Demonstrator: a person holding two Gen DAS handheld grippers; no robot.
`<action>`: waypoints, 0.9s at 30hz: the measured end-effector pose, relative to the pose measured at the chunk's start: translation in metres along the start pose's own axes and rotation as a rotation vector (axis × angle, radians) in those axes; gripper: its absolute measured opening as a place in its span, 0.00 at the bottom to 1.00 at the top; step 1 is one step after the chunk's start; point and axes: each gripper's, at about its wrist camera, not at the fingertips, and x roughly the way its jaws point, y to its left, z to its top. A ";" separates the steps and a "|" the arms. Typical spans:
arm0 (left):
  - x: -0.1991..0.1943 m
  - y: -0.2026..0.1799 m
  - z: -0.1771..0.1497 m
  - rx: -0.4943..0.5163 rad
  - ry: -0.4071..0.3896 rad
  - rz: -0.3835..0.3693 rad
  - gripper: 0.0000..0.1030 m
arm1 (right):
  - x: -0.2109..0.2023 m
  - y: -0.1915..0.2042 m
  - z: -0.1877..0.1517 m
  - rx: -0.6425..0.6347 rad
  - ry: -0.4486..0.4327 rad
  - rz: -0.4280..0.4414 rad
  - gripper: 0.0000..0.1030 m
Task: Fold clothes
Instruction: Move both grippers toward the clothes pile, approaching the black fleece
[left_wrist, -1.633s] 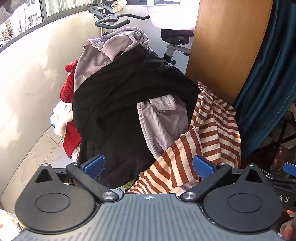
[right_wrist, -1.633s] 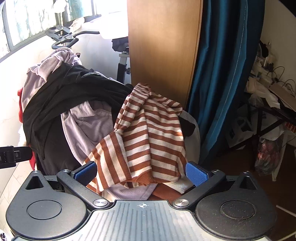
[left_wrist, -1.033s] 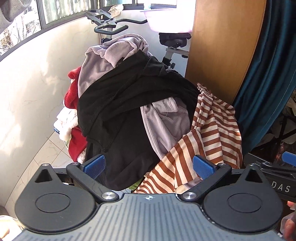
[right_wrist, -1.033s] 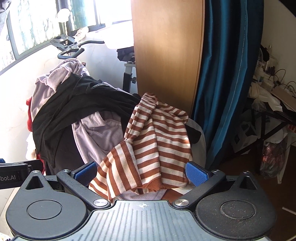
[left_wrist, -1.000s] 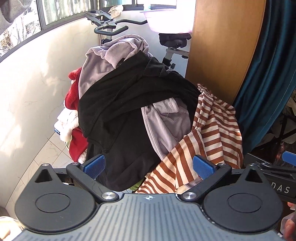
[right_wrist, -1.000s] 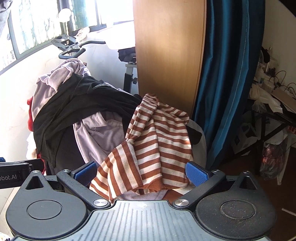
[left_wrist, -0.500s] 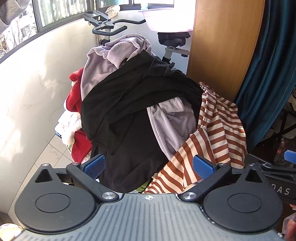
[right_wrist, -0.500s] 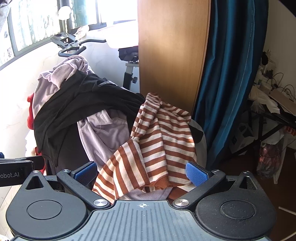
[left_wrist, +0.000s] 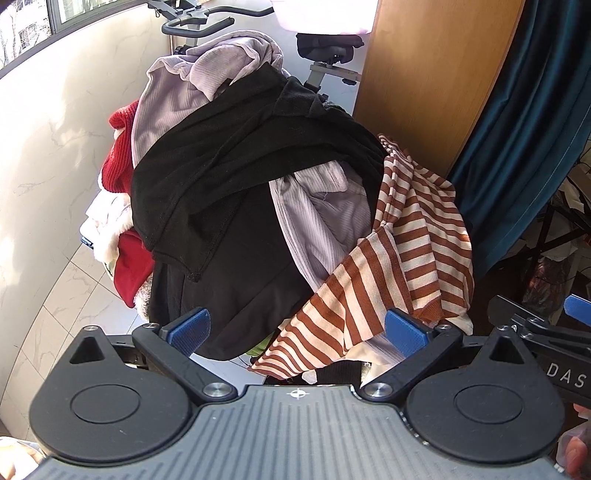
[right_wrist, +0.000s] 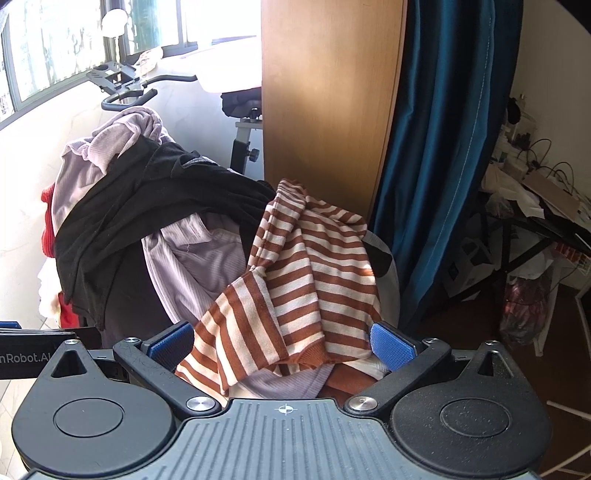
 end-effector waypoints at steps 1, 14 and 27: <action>0.000 -0.001 0.000 0.002 0.003 -0.005 1.00 | 0.000 -0.001 -0.001 0.002 0.001 -0.004 0.99; 0.002 -0.007 -0.001 0.018 0.023 -0.051 1.00 | -0.009 -0.014 -0.009 0.043 0.004 -0.053 0.99; 0.008 -0.017 0.002 0.064 0.028 -0.132 1.00 | -0.019 -0.036 -0.010 0.128 -0.030 -0.085 0.99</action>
